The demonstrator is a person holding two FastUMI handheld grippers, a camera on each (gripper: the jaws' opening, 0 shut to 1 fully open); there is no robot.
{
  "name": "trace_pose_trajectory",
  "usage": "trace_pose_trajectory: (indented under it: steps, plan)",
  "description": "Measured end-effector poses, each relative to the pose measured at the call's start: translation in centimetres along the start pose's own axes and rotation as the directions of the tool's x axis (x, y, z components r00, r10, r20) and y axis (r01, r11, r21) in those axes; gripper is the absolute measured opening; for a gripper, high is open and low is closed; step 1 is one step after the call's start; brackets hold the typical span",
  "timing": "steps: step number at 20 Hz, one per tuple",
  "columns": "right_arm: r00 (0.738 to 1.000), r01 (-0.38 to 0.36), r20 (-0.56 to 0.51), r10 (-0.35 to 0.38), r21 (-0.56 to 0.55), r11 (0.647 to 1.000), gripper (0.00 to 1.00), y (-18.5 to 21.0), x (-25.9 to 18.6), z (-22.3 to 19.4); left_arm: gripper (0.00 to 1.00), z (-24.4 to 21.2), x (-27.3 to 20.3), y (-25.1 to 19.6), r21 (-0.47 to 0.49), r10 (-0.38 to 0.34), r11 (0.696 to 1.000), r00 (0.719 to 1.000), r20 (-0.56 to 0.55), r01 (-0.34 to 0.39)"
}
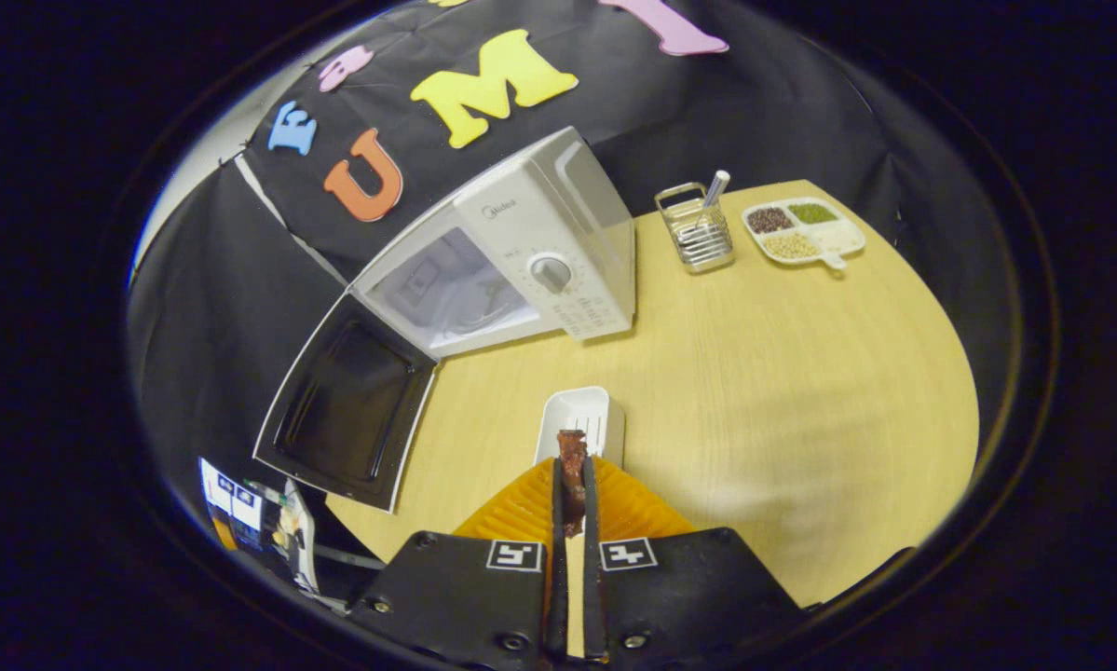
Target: Open the microwave oven with the left hand, put the food in, and close the microwave oven.
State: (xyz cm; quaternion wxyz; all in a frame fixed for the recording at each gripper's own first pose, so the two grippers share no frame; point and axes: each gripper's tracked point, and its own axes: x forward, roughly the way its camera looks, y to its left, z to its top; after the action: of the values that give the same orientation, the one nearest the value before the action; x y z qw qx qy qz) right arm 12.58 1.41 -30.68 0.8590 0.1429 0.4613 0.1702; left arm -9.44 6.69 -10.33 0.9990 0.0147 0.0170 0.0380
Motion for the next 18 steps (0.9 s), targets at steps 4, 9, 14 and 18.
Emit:
trace_pose_trajectory:
  steps: [4,9,14,18]
  plan:
    - [0.988,0.130,0.099,-0.117,-0.136,0.982,0.10,0.8,-2.0,1.3,0.95,0.9,-0.3,-0.8,0.006,-0.023,1.000,1.000,0.004,0.023]
    - [0.956,0.237,0.233,-0.177,-0.261,0.936,0.10,3.8,-3.0,2.9,0.95,1.9,-0.8,-0.7,0.001,-0.016,1.000,1.000,0.014,0.016]
    - [0.923,0.258,0.358,-0.144,-0.294,0.920,0.10,9.0,-0.7,3.7,0.95,1.7,-1.0,-1.4,0.001,-0.030,1.000,0.999,0.020,0.030]
    - [0.887,0.210,0.459,-0.054,-0.297,0.932,0.10,13.8,2.5,4.8,0.95,2.5,-1.0,0.0,-0.007,0.006,1.000,1.000,0.031,-0.005]
